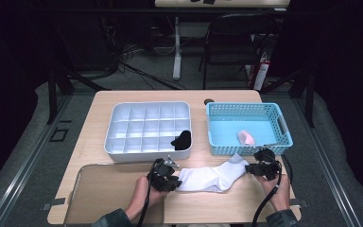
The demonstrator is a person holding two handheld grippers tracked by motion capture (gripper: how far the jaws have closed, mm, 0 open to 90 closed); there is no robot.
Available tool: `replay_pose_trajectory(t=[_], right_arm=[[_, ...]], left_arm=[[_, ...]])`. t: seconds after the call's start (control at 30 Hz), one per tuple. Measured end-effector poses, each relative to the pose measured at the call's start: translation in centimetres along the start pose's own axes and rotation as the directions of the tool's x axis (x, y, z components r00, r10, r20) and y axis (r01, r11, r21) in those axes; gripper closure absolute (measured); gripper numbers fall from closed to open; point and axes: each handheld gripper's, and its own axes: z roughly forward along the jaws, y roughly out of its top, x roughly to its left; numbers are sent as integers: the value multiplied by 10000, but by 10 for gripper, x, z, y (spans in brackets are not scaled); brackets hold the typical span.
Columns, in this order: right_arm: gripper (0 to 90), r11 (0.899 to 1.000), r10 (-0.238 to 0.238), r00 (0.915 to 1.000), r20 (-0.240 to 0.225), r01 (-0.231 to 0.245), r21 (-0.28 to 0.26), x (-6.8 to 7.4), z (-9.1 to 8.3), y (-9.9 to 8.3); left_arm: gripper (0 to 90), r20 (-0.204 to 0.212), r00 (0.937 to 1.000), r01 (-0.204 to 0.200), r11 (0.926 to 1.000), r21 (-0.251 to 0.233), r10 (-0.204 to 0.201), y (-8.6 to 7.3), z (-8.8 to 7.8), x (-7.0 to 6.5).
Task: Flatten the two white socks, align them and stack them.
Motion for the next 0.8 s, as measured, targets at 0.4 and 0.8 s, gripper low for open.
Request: replay_pose_trajectory(t=[0.4,0.8], right_arm=[[704,9994,331,9989,-331,-326,144,-2,13,-2],[596,9979,619,9972,-425,-626,-159,2,14,0]], left_arm=[[703,72,9997,215,9997,141,-216,-1,1,3],[736,58,9995,294,9994,182,-295,-1,4,3]])
